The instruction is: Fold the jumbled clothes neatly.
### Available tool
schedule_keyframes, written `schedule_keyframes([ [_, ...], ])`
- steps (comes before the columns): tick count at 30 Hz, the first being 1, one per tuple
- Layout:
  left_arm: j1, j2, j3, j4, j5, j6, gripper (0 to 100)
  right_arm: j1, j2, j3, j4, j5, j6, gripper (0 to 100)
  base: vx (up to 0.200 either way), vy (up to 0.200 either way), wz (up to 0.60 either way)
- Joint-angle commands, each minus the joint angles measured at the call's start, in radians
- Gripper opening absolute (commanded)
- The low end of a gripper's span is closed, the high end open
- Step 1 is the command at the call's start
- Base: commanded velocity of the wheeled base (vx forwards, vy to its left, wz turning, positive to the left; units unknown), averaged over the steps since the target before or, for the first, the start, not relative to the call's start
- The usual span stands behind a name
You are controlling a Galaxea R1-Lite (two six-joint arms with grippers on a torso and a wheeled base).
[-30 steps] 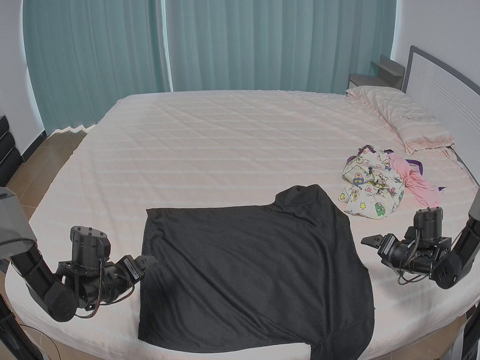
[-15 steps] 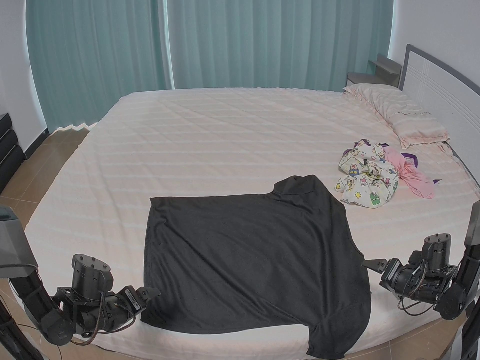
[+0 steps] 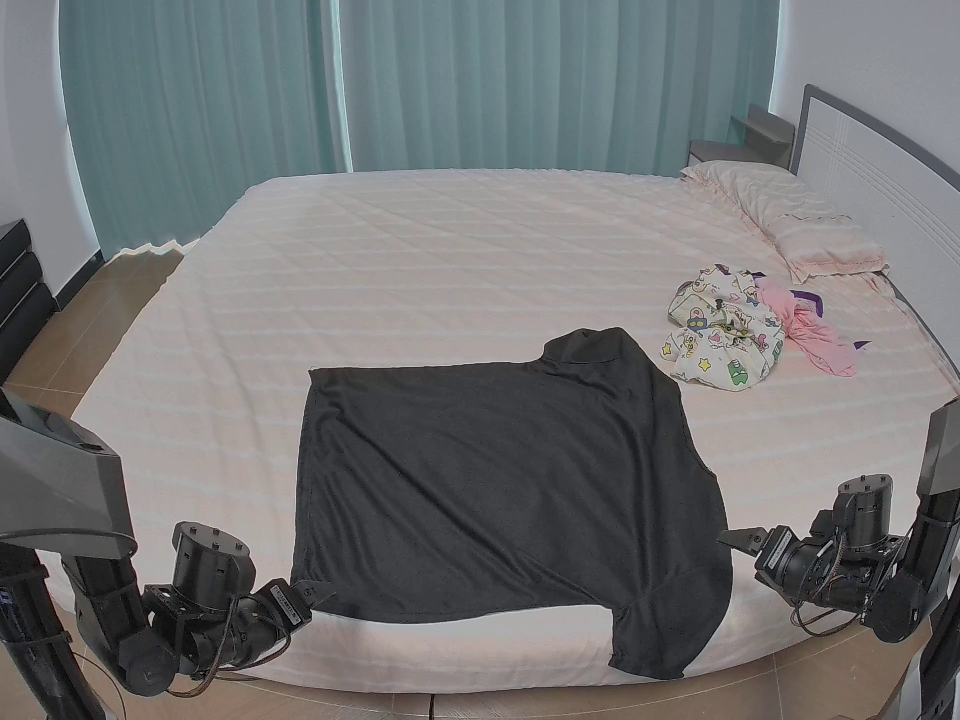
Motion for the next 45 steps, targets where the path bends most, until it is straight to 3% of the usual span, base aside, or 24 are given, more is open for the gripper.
schedule_keyframes([
  [1,0.000,0.110,-0.014,-0.061,0.027,-0.006,100,0.002,0.010,0.018,-0.008,-0.031,-0.003,100,0.000,0.000,0.00],
  [8,0.003,0.194,-0.080,-0.101,0.098,-0.015,100,0.005,0.013,0.018,-0.034,-0.047,-0.001,100,0.000,0.000,0.00],
  [21,0.012,0.271,-0.185,-0.101,0.113,-0.013,100,0.025,0.015,0.018,-0.035,-0.047,0.002,100,0.000,0.000,0.00],
  [22,0.013,0.273,-0.186,-0.101,0.124,-0.013,0,0.025,0.015,0.018,-0.035,-0.047,0.002,100,0.000,0.000,0.00],
  [29,0.030,0.271,-0.160,-0.101,0.210,-0.012,0,0.024,0.024,0.018,-0.034,-0.049,-0.003,100,0.000,0.000,0.00],
  [34,0.038,0.266,-0.097,-0.102,0.210,-0.010,0,0.013,0.029,0.018,-0.039,-0.050,-0.021,100,0.000,0.000,0.00],
  [37,0.058,0.257,-0.073,-0.115,0.205,-0.009,0,-0.009,0.026,0.018,-0.051,-0.040,-0.116,100,0.000,0.000,0.00],
  [39,0.059,0.257,-0.073,-0.116,0.205,-0.009,0,-0.010,0.029,0.018,-0.051,-0.040,-0.128,100,0.000,0.000,0.00],
  [40,0.072,0.257,-0.070,-0.133,0.201,-0.009,0,-0.023,0.088,0.013,-0.054,-0.040,-0.213,100,0.000,0.000,0.00],
  [45,0.108,0.251,-0.068,-0.174,0.139,-0.012,0,-0.052,0.217,-0.041,-0.088,-0.031,-0.260,100,0.000,0.000,0.00],
])
